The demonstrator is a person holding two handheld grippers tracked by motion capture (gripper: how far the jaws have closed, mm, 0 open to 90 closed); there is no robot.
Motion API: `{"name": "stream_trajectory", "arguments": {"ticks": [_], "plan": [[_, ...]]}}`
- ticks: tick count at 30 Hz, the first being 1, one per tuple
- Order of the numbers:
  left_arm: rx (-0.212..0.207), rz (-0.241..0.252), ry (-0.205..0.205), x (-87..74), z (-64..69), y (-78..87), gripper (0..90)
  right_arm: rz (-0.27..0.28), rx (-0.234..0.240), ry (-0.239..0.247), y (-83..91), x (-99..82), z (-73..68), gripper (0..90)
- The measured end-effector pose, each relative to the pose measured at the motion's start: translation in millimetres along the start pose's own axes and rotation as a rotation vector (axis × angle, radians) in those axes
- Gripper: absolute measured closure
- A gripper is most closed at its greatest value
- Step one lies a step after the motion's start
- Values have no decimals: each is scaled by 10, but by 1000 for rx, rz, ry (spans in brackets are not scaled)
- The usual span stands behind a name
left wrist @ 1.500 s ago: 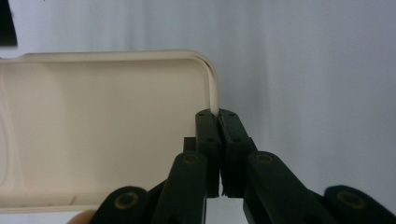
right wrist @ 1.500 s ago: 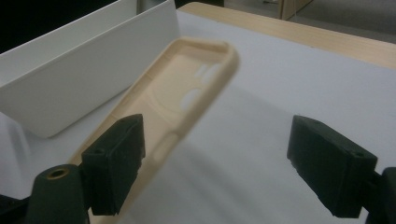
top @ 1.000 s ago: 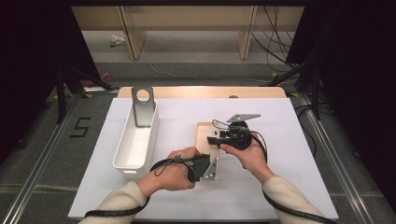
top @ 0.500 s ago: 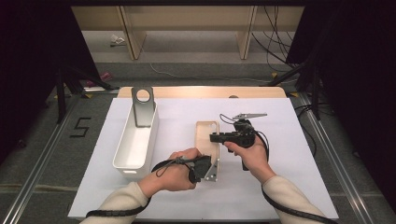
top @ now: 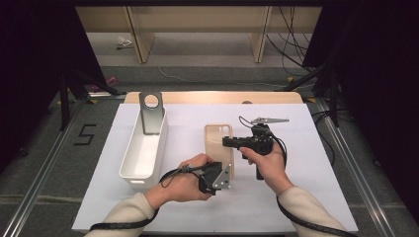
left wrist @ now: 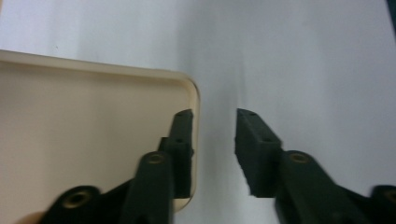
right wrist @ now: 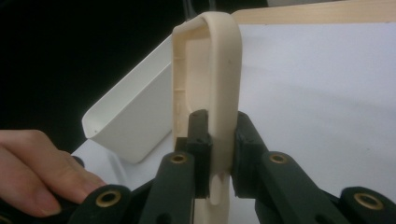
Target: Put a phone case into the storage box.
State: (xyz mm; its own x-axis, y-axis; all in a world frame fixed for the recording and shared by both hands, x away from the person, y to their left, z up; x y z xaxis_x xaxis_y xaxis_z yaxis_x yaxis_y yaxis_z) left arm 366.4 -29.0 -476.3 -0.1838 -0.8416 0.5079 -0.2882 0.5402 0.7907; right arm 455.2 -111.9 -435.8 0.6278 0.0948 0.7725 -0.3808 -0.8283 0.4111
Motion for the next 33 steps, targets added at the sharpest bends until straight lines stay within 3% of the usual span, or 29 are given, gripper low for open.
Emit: {"name": "stream_trajectory", "arguments": {"ticks": [5,8,15,18,24,33], "plan": [[12,64,70,49,-28,88,410,15,-18,11,57,30,14,807],[43,103,99,42,-75,131,304,24,-31,18,96,44,32,806],[120,203,232,3,-194,192,187,32,-54,38,184,36,57,806],[165,236,300,-35,-289,234,174,39,-59,40,224,36,58,806],[217,285,443,-138,-454,303,169,52,-66,46,284,47,64,805],[256,327,573,-257,-595,313,183,63,-69,62,313,47,32,805]]}}
Point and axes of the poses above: each handheld gripper's, and its own axes: y roughly backward along the jaws, x roughly out of its top, z roughly to its right, the point moved 8 cm from there along -y, roughly forward along the jaws, and after that the axes turned 1 degree about x, right-handed, at the moved point
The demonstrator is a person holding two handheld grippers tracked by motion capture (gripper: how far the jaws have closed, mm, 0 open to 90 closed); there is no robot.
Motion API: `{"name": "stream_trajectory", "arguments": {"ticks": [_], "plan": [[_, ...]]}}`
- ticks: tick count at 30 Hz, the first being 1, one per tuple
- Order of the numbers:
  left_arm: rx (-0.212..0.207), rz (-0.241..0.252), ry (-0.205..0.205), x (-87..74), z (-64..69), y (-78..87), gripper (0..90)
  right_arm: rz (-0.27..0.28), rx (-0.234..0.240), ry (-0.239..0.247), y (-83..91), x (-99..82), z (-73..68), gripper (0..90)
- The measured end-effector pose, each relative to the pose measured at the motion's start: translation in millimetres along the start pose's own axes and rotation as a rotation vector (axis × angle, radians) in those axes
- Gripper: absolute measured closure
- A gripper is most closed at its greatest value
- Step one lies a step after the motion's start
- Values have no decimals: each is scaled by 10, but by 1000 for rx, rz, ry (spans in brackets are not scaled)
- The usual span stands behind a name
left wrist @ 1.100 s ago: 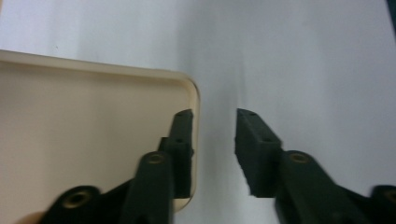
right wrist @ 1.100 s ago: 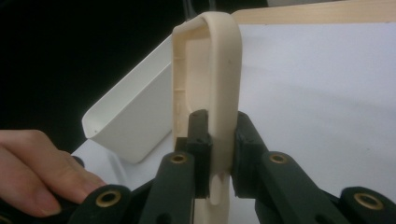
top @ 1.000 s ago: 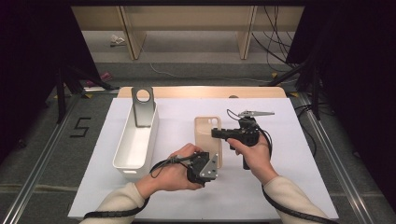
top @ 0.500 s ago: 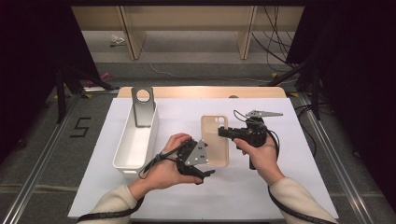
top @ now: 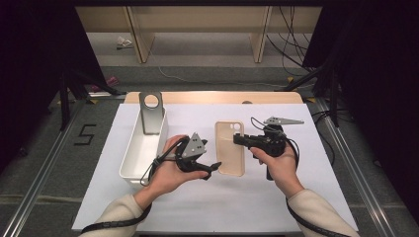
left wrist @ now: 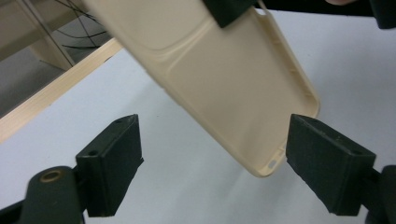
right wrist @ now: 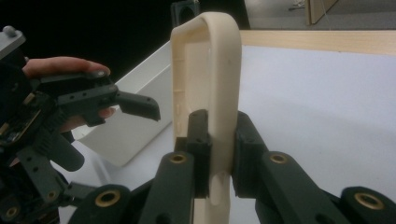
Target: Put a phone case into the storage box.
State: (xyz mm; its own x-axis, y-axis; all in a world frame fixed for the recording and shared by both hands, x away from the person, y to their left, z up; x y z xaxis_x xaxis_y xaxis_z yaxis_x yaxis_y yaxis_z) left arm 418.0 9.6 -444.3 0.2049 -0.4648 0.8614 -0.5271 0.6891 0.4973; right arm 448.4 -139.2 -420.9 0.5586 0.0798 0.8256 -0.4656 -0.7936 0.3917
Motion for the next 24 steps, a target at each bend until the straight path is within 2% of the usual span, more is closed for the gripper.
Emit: {"name": "stream_trajectory", "arguments": {"ticks": [3,9,12,15,19,24], "plan": [[11,24,62,18,-58,16,198,2,-2,5,11,-1,-7,805],[28,51,133,45,-144,37,233,1,-6,13,25,-14,-27,806],[39,53,160,61,-171,38,274,4,-7,18,29,-12,-36,806],[29,68,191,99,-167,34,310,2,-8,17,23,-22,-45,806],[34,93,197,188,-172,42,348,0,-7,22,14,-34,-59,805],[42,127,248,300,-222,51,415,-3,-7,24,10,-48,-70,805]]}}
Point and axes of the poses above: each handheld gripper's, and its own axes: y roughly backward along the jaws, x roughly out of its top, z roughly to its right, the point moved 8 cm from there along -y, roughly forward along the jaws, and after that the axes turned 1 degree about x, right-handed, at the moved point
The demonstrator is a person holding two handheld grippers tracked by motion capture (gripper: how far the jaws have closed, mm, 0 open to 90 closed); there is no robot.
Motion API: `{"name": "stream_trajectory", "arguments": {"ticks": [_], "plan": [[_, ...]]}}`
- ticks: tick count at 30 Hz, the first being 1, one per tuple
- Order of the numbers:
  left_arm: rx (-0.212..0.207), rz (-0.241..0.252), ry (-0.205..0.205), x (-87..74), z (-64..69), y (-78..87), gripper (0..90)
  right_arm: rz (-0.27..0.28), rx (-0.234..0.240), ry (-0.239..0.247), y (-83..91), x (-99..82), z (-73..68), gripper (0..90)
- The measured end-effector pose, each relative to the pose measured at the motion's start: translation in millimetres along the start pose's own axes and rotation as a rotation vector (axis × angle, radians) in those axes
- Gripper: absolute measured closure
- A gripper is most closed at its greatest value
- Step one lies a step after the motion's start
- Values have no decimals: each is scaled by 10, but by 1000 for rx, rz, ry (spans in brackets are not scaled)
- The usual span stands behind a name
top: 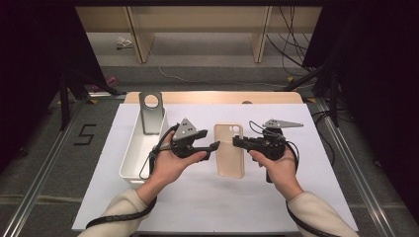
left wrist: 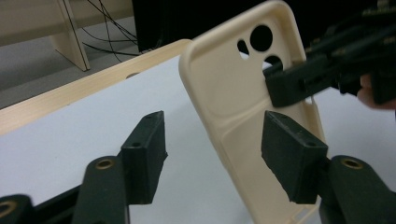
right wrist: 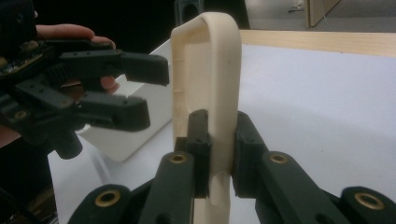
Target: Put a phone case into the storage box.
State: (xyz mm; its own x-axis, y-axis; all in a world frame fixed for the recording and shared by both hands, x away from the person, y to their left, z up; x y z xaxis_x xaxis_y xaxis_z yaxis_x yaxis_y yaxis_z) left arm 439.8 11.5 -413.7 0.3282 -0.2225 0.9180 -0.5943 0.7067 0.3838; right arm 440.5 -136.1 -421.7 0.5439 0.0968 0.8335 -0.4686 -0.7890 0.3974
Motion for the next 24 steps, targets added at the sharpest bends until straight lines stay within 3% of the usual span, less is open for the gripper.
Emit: {"name": "stream_trajectory", "arguments": {"ticks": [6,9,18,24], "plan": [[12,20,38,80,-31,-40,490,-6,2,4,-15,-14,-23,805],[13,27,80,90,-57,-66,546,-7,4,5,-15,-15,-30,805],[-6,33,127,90,-58,-103,678,-2,7,13,-21,-11,-41,805],[16,56,142,125,-80,-80,773,-6,10,13,-25,-14,-56,805]]}}
Point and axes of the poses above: each handheld gripper's, and its own axes: y roughly backward along the jaws, x roughly out of its top, z roughly to its right, the point moved 8 cm from there along -y, roughly forward along the jaws, and after that the axes turned 1 degree about x, right-handed, at the moved point
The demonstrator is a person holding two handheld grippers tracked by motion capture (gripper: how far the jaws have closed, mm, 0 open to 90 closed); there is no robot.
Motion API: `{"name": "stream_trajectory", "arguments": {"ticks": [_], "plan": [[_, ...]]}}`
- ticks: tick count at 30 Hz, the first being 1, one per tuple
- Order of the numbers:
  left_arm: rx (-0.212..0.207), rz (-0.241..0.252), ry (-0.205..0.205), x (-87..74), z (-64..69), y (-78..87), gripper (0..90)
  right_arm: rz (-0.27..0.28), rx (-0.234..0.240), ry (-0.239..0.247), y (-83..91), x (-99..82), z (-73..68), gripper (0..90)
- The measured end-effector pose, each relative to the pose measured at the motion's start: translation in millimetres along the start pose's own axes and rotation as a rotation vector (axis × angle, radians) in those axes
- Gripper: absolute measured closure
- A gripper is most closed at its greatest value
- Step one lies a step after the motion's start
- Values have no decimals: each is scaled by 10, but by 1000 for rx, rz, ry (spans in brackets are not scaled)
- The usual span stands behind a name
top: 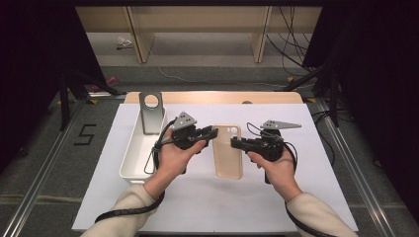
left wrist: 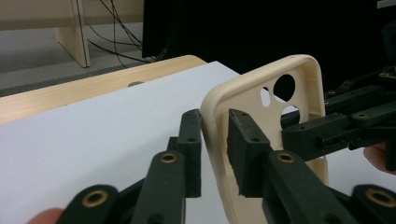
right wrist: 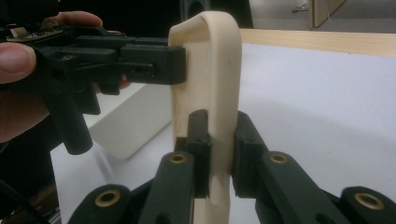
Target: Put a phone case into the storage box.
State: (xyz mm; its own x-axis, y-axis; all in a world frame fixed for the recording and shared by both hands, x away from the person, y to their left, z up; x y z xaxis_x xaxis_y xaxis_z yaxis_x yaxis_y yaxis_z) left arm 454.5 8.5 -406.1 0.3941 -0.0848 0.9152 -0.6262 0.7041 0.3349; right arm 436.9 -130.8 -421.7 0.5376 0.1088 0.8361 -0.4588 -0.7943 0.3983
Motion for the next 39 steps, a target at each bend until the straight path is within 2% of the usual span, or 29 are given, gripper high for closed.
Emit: {"name": "stream_trajectory", "arguments": {"ticks": [8,15,26,34,39], "plan": [[30,24,-3,19,16,39,829,-8,-2,11,-23,-19,-11,805],[62,36,-28,29,43,56,843,-8,-9,22,-35,-26,-17,803],[85,53,-55,57,50,81,852,-9,-15,45,-49,-31,-26,771],[104,54,-60,69,-5,96,853,4,-28,63,-26,-3,-24,651],[118,57,-72,83,-41,120,853,11,-40,106,-7,27,-26,437]]}}
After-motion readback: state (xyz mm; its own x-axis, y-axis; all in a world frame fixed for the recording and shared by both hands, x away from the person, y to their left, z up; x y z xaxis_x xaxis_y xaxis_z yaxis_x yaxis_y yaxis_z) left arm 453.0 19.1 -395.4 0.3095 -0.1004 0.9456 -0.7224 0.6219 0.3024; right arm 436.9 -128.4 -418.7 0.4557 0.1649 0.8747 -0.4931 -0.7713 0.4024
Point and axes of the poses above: each handheld gripper's, and its own axes: y roughly backward along the jaws, x roughly out of its top, z roughly to its right, the point moved 8 cm from there along -y, roughly forward along the jaws, and after that the axes turned 1 degree about x, right-handed, at the moved point
